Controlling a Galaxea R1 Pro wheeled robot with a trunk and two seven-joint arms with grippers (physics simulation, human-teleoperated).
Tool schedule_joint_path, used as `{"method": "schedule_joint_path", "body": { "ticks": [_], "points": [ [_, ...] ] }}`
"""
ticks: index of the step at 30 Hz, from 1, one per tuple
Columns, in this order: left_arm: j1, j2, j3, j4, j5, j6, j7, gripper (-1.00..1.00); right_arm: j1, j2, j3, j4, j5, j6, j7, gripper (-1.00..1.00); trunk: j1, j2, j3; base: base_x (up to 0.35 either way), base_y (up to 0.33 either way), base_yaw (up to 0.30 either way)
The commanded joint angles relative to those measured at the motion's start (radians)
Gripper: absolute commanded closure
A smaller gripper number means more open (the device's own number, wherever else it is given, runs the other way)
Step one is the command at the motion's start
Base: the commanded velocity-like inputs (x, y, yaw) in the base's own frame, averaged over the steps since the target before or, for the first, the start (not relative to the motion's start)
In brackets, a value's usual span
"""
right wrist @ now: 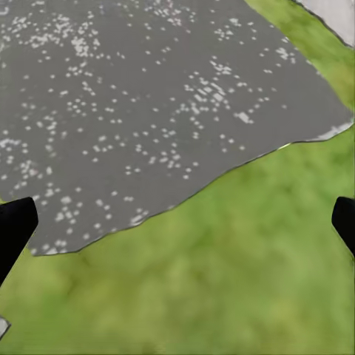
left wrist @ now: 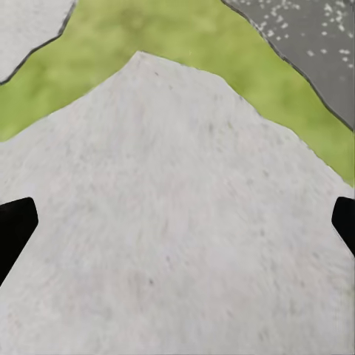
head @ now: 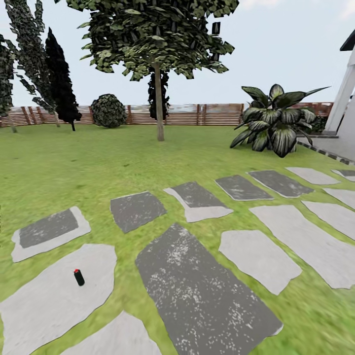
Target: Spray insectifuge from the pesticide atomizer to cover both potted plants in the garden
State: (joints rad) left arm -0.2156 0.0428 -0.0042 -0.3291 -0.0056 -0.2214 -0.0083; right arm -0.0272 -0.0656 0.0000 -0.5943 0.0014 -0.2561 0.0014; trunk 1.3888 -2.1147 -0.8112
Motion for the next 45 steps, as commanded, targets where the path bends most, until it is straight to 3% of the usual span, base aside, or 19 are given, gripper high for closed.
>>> {"method": "schedule_joint_path", "body": {
  "ticks": [1,24,45],
  "points": [
    [-0.001,0.000,0.000,0.001,-0.001,-0.004,-0.001,-1.00,0.000,0.000,0.000,0.001,0.000,-0.003,0.000,-1.00,0.000,0.000,-0.001,0.280,-0.166,0.086],
    [-0.001,0.000,0.000,0.001,-0.001,-0.004,-0.001,-1.00,0.000,0.000,0.000,0.001,0.000,-0.003,0.000,-1.00,0.000,0.000,-0.001,0.279,-0.167,0.021],
    [-0.001,0.000,0.001,0.001,0.002,-0.004,-0.001,-1.00,0.000,0.001,0.000,0.001,0.000,-0.003,0.000,-1.00,0.000,0.000,-0.001,0.245,-0.179,0.255]
  ]
}}
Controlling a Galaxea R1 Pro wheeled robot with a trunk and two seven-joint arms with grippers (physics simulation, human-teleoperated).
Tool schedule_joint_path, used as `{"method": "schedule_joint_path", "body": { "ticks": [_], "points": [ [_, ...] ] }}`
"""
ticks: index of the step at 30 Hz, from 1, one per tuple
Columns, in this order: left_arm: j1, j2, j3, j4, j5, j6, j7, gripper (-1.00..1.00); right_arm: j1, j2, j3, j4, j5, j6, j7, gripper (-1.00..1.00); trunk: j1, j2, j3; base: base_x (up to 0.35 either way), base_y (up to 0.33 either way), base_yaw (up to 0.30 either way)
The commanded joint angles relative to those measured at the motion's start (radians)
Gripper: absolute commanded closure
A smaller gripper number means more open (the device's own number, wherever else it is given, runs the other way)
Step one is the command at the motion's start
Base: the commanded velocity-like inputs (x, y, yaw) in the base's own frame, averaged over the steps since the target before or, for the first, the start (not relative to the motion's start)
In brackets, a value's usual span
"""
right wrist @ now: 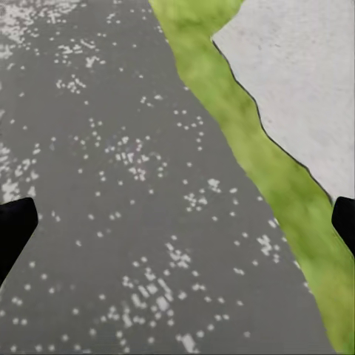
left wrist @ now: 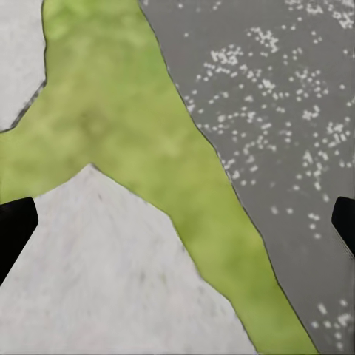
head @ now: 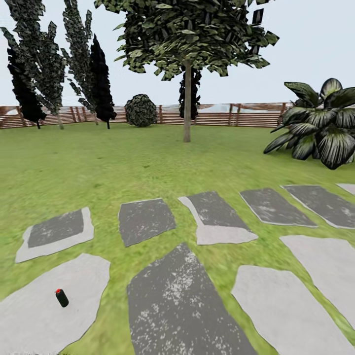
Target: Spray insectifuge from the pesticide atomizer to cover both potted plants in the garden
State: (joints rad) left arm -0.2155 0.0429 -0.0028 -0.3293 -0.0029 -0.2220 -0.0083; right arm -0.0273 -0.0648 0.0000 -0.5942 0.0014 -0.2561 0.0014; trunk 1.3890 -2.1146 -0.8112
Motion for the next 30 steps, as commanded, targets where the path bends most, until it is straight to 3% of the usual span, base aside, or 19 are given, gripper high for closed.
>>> {"method": "schedule_joint_path", "body": {
  "ticks": [1,30],
  "points": [
    [-0.001,0.000,0.000,0.001,0.000,-0.003,-0.001,-1.00,0.000,0.000,0.000,0.001,0.000,-0.003,0.000,-1.00,0.000,0.000,-0.001,0.161,-0.207,0.277],
    [-0.001,0.002,0.001,0.001,0.003,-0.002,-0.001,-1.00,0.000,0.000,0.002,0.001,0.000,-0.003,0.000,-1.00,0.000,0.000,-0.001,0.109,-0.256,0.277]
  ]
}}
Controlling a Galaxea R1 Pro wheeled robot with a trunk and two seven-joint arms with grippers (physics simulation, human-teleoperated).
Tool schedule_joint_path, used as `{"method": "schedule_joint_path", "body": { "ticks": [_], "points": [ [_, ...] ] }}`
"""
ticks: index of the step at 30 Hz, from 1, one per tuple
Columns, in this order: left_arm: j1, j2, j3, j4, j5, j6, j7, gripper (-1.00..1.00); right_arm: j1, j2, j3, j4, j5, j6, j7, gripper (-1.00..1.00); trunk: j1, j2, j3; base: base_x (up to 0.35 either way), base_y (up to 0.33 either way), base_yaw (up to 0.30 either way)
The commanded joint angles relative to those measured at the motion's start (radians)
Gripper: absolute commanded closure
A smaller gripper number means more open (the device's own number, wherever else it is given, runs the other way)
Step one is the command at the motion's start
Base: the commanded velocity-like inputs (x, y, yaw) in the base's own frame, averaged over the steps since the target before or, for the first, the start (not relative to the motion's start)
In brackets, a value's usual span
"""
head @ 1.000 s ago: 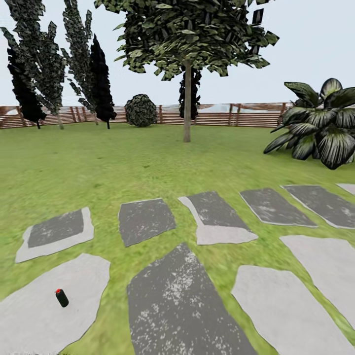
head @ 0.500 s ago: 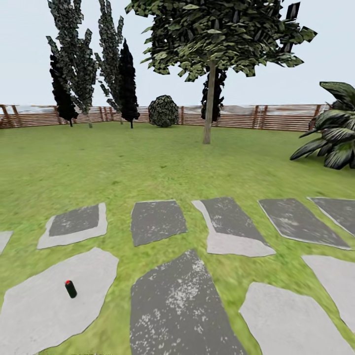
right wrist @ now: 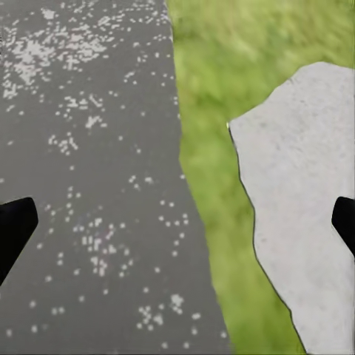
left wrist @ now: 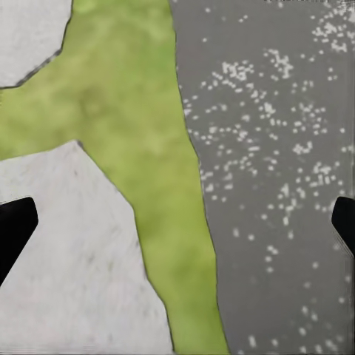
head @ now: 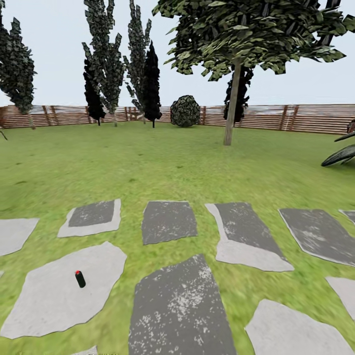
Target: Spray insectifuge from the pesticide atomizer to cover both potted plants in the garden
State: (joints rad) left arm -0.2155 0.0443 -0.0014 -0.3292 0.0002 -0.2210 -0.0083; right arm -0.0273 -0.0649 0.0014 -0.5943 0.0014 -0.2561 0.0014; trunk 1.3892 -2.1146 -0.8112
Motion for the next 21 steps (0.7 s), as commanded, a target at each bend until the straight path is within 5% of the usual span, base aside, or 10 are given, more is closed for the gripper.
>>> {"method": "schedule_joint_path", "body": {
  "ticks": [1,21],
  "points": [
    [-0.001,0.000,0.000,0.001,0.000,-0.003,-0.001,-1.00,0.000,0.000,0.000,0.001,0.001,-0.003,0.000,-1.00,0.000,0.000,-0.001,0.084,-0.262,0.277],
    [-0.001,0.000,0.000,0.001,0.001,-0.004,-0.001,-1.00,0.000,0.000,0.000,0.001,0.001,-0.003,0.000,-1.00,0.000,0.000,-0.001,0.085,-0.267,0.277]
  ]
}}
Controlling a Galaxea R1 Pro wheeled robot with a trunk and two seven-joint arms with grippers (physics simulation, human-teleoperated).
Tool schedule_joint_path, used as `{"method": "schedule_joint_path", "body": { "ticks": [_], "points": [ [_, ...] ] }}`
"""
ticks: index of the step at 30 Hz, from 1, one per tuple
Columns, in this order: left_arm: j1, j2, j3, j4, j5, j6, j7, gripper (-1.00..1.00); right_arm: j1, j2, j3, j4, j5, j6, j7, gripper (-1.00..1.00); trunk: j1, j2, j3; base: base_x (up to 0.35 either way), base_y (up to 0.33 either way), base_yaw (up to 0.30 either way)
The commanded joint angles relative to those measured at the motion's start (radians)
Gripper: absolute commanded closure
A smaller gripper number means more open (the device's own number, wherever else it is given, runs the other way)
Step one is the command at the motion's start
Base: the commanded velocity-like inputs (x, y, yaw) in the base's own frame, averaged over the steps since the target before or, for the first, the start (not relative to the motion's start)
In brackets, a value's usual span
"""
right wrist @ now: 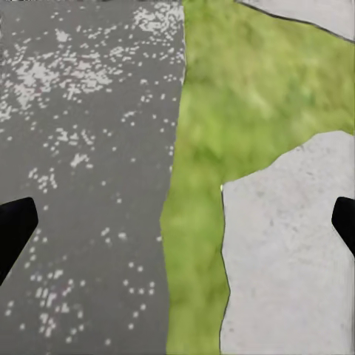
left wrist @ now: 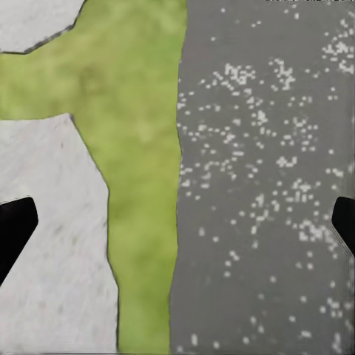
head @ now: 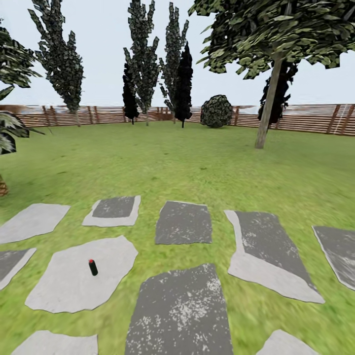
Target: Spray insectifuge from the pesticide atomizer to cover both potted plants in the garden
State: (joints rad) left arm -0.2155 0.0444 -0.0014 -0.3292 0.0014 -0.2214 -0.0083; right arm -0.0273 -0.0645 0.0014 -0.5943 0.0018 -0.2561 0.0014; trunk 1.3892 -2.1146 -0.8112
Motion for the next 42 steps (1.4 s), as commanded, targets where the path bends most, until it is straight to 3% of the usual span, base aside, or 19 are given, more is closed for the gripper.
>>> {"method": "schedule_joint_path", "body": {
  "ticks": [1,34,42],
  "points": [
    [-0.001,0.000,0.000,0.001,0.000,-0.003,-0.001,-1.00,0.000,0.000,0.000,0.001,0.000,-0.003,0.000,-1.00,0.000,0.000,-0.001,0.088,-0.268,0.277],
    [-0.001,0.000,0.000,0.001,0.000,-0.004,-0.001,-1.00,0.000,0.001,-0.001,0.000,-0.001,-0.002,-0.008,-1.00,0.000,0.000,-0.002,0.110,-0.227,0.278],
    [-0.001,0.000,0.000,0.001,0.000,-0.004,-0.001,-1.00,0.000,0.018,-0.001,0.001,0.001,-0.002,-0.007,-1.00,0.000,0.000,-0.005,0.056,-0.035,0.276]
  ]
}}
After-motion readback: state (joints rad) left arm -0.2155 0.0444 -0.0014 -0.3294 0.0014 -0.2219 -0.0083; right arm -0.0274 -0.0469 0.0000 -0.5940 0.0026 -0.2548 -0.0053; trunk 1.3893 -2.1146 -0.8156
